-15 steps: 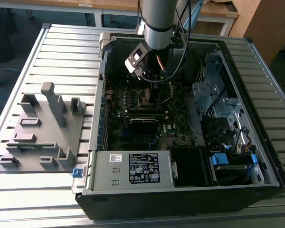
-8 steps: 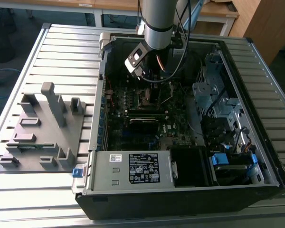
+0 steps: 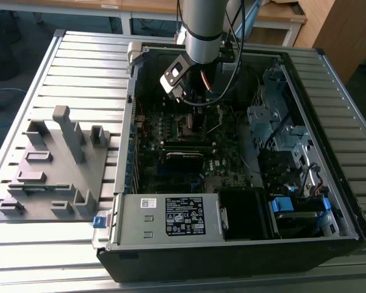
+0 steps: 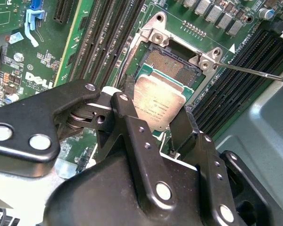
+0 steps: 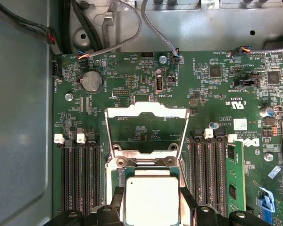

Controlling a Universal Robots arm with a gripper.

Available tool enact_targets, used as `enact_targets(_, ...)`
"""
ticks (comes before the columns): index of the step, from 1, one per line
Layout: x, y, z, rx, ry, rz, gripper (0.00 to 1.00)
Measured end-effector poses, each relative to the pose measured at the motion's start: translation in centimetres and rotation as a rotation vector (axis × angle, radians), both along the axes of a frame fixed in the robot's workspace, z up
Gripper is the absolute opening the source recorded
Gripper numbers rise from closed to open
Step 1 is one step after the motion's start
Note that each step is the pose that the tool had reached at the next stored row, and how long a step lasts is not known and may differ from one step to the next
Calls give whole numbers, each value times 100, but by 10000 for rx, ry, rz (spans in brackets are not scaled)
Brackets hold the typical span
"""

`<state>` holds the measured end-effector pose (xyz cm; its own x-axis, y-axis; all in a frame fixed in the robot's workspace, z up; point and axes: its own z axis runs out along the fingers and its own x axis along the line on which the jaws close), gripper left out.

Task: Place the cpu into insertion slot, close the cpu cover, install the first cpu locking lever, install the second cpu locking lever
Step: 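Place the cpu into insertion slot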

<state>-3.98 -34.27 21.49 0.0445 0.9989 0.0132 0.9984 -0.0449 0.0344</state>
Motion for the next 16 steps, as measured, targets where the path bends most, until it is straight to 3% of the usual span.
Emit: enact_targets(16, 0, 0, 0, 0, 0, -208, 54)
